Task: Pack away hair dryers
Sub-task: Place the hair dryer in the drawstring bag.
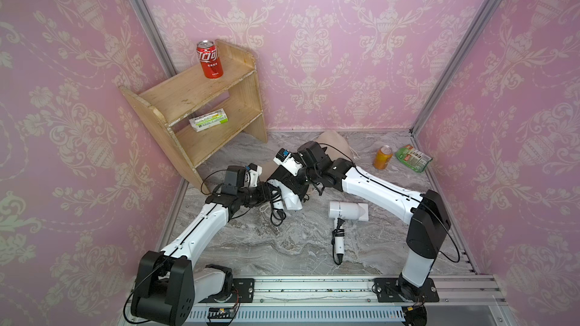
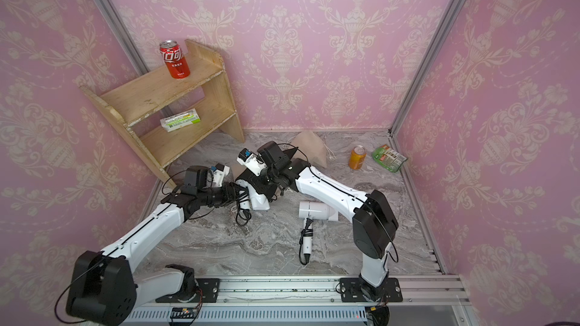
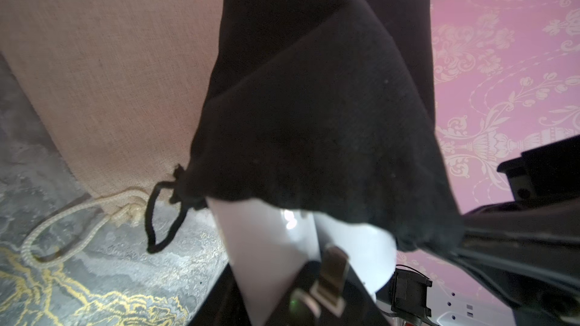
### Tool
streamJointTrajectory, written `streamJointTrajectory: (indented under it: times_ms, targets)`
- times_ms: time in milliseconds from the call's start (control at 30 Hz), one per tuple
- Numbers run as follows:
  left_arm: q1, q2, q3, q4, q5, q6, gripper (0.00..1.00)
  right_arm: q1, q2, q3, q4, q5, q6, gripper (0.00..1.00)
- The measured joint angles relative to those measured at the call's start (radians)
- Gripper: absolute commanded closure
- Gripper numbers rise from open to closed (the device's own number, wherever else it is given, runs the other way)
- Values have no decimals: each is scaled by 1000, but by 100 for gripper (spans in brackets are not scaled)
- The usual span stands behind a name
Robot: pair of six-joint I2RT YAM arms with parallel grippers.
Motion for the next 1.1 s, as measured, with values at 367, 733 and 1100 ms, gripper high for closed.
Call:
streamJointTrajectory:
  times_ms: [367, 733, 1100]
  targets:
    - [-14, 36, 2, 70, 55, 0, 86, 0, -9, -7, -17, -1, -39, 100]
    - [-18, 87, 40, 132, 65, -16, 86, -26, -178, -180, 8, 3, -35, 100]
    - [20, 110, 71, 193, 47, -63, 86, -35, -199, -241, 31, -5, 7, 100]
